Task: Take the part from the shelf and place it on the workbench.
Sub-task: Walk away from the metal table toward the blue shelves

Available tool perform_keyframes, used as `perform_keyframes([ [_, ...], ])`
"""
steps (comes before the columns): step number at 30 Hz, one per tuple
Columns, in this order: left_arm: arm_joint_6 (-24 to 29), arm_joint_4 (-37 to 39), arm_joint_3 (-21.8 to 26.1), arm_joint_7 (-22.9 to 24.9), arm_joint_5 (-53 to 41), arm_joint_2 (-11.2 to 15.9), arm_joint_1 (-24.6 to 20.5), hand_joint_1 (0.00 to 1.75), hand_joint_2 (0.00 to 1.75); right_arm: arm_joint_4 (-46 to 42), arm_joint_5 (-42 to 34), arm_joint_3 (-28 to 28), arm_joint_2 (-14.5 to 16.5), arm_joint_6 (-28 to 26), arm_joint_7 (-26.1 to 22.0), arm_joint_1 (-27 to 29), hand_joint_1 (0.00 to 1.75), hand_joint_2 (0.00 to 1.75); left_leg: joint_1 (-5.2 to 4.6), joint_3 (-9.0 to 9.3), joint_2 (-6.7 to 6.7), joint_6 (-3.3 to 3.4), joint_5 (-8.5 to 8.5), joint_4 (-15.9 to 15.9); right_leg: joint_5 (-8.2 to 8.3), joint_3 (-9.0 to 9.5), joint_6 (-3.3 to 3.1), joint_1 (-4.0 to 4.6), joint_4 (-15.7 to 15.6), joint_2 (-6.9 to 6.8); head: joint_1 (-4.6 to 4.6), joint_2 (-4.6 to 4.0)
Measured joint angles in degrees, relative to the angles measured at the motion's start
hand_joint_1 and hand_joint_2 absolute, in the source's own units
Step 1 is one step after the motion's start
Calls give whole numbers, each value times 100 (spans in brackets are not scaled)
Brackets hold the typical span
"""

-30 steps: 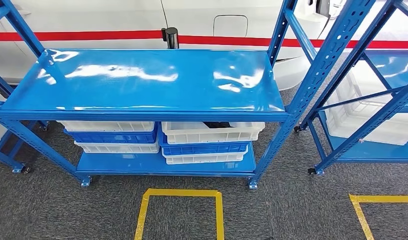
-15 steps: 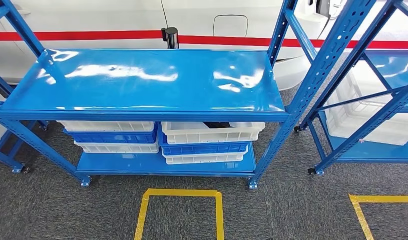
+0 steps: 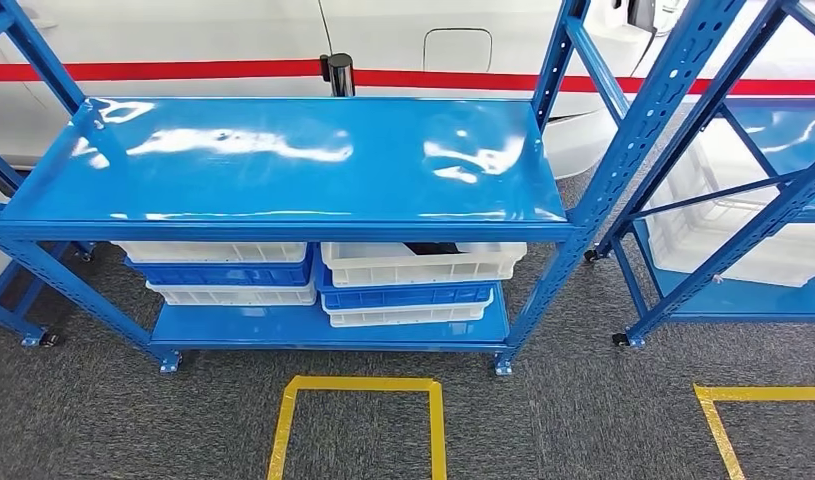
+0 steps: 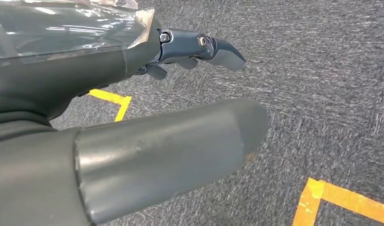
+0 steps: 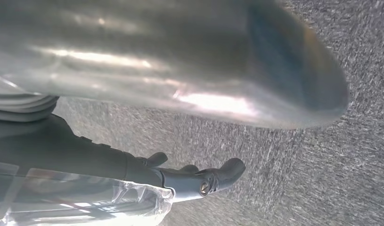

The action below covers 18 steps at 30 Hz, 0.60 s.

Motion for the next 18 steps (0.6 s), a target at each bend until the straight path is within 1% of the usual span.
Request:
perform_keyframes([
  [1, 0, 1, 0, 2, 0, -3, 0, 0, 175, 0, 0, -1, -4, 0, 3, 2, 0, 0, 13, 2, 0, -43, -12, 20, 150, 230, 70, -34, -421, -22, 1, 0],
  [2, 0, 1, 0, 2, 0, -2, -1, 0, 175, 0, 1, -1, -2, 1, 3, -3, 0, 0, 17, -2, 1, -99, -33, 48, 269, 430, 107, -41, -799, -35, 6, 0],
  [3, 1, 1, -1, 2, 0, 2, -2, 0, 175, 0, 4, -1, 3, 1, 3, -9, 0, 44, 11, -6, 1, -152, -54, 73, 347, 575, 96, -40, -1067, -39, 3, 0],
  [4, 1, 1, -1, 2, 0, 6, -5, 0, 175, 1, 9, -1, 8, 2, 3, -11, 0, 87, 0, -8, 2, -196, -69, 90, 372, 635, 51, -29, -1184, -36, -2, 0],
  [5, 1, 1, -1, 2, 0, 9, -7, 0, 175, 1, 17, -1, 10, 2, 3, -11, 0, 131, 0, -5, 3, -230, -72, 88, 372, 635, -16, -4, -1185, -23, -9, 0],
  [6, 1, 1, -1, 2, 2, 9, -9, 0, 175, 2, 26, -1, 9, 2, 3, -7, 0, 175, 13, 1, 3, -251, -66, 77, 381, 639, -80, -4, -1182, -16, -20, 0],
  [7, 2, 1, -1, 2, 3, 9, -10, 0, 175, 2, 34, -1, 8, 2, 3, -2, 0, 175, 37, 0, -2, -271, -80, 90, 390, 640, -125, -7, -1182, -13, -22, 0],
  [8, 2, 1, 0, 2, 4, 9, -10, 0, 175, 2, 44, -1, 7, 2, 5, -1, 0, 175, 59, -32, -7, -288, -148, 173, 397, 641, -168, -8, -1183, -11, -23, 0],
  [9, 3, 1, 1, 2, 4, 8, -10, 0, 175, 2, 54, -1, 7, 2, 8, -1, 0, 175, 72, -121, -13, -301, -286, 374, 405, 642, -211, -7, -1187, -10, -23, 0],
  [10, 6, 1, 1, 2, 4, 7, -10, 0, 175, 2, 67, -1, 7, 2, 10, -1, 0, 175, 78, -263, -20, -311, -478, 691, 411, 637, -244, 5, -1190, -11, -26, 0],
  [11, 7, 1, 2, 2, 5, 5, -9, 0, 175, 2, 79, -1, 5, 2, 14, -1, 0, 175, 75, -449, -23, -315, -683, 1085, 411, 630, -272, 26, -1189, -13, -28, 0],
  [12, 9, 1, 3, 2, 8, 4, -4, 0, 175, 2, 87, -1, 5, 2, 17, 1, 0, 175, 72, -632, -25, -314, -838, 1459, 412, 622, -289, 48, -1189, -14, -31, 0],
  [13, 10, 1, 5, 2, 10, 4, 3, 0, 175, 2, 93, -1, 5, 2, 21, 4, 0, 175, 70, -754, -26, -302, -896, 1694, 412, 617, -297, 71, -1189, -12, -32, 0],
  [14, 10, 1, 7, 2, 12, 4, 10, 0, 175, 2, 95, -1, 5, 2, 26, 6, 0, 175, 64, -776, -26, -275, -842, 1727, 411, 618, -300, 93, -1188, -8, -31, 0],
  [15, 10, 1, 8, 2, 13, 3, 16, 0, 175, 2, 97, -1, 4, 2, 29, 7, 0, 175, 51, -686, -30, -231, -689, 1534, 411, 623, -300, 111, -1188, 0, -32, 0],
  [16, 10, 1, 8, 2, 13, 3, 17, 0, 175, 2, 99, 0, 5, 2, 31, 7, 0, 175, 28, -506, -40, -171, -487, 1175, 411, 632, -300, 125, -1188, 7, -32, 0],
  [17, 12, 1, 9, 2, 13, 9, 13, 0, 175, 3, 101, 1, 13, 2, 31, 6, 0, 175, -5, -305, -54, -97, -321, 776, 410, 639, -298, 133, -1188, 13, -30, 0],
  [18, 14, 1, 9, 2, 13, 10, 8, 0, 175, 3, 104, 1, 18, 1, 31, 3, 0, 175, -39, -146, -51, -46, -209, 454, 407, 640, -293, 151, -1186, 16, -29, 0],
])
